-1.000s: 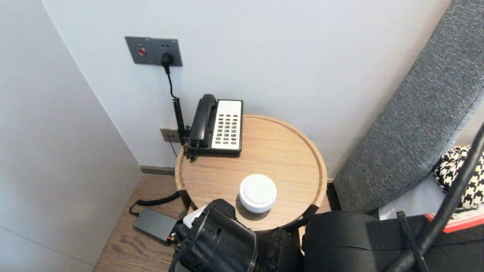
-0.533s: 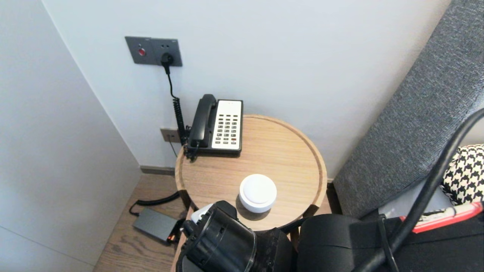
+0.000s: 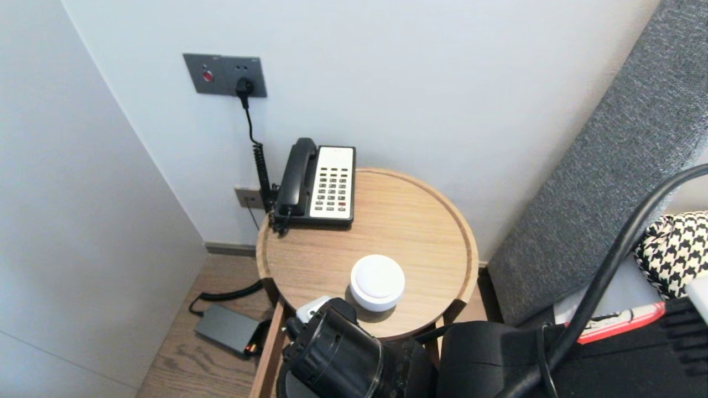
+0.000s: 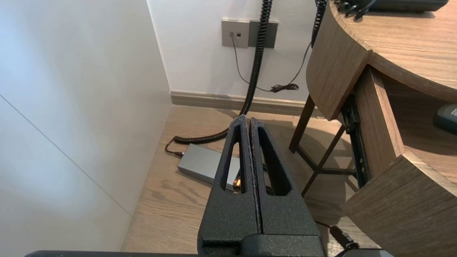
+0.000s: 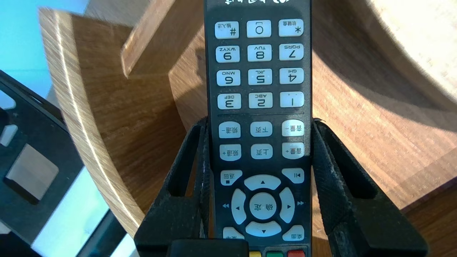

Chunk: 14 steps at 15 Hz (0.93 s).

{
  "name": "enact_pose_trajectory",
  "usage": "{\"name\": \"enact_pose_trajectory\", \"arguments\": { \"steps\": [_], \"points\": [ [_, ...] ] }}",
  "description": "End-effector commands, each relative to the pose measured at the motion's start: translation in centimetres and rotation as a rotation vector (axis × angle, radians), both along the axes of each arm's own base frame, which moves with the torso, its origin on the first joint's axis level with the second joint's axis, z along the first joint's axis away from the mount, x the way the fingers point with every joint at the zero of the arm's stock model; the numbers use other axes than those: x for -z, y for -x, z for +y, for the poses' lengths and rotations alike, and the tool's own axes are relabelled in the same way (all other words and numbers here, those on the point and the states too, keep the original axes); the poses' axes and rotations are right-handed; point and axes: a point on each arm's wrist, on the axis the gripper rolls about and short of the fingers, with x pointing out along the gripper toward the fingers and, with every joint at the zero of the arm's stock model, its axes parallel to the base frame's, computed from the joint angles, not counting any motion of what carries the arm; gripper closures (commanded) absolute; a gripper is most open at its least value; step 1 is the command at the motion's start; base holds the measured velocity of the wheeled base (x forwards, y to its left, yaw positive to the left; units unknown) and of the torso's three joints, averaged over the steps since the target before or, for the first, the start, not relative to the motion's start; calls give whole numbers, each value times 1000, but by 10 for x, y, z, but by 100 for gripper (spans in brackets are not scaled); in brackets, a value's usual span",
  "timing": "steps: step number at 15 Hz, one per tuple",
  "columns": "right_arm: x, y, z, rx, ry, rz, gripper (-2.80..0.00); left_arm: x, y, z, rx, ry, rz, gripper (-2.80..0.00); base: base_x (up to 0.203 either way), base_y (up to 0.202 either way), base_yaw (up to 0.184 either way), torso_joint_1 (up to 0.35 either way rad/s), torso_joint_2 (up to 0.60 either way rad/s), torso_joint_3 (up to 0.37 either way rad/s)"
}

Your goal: Put the remote controls on the table in the drawer one by one

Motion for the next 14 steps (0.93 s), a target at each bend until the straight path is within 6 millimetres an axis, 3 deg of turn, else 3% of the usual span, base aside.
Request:
{"name": "enact_pose_trajectory", "arguments": {
  "steps": [1,14],
  "points": [
    [2,1,1,0,6,2,0,3,-1,0,-1,0,8,0,0,0,0,0,0,0],
    [27,-1,2,63,7,1,0,3,-1,0,-1,0,8,0,0,0,0,0,0,0]
  ]
}}
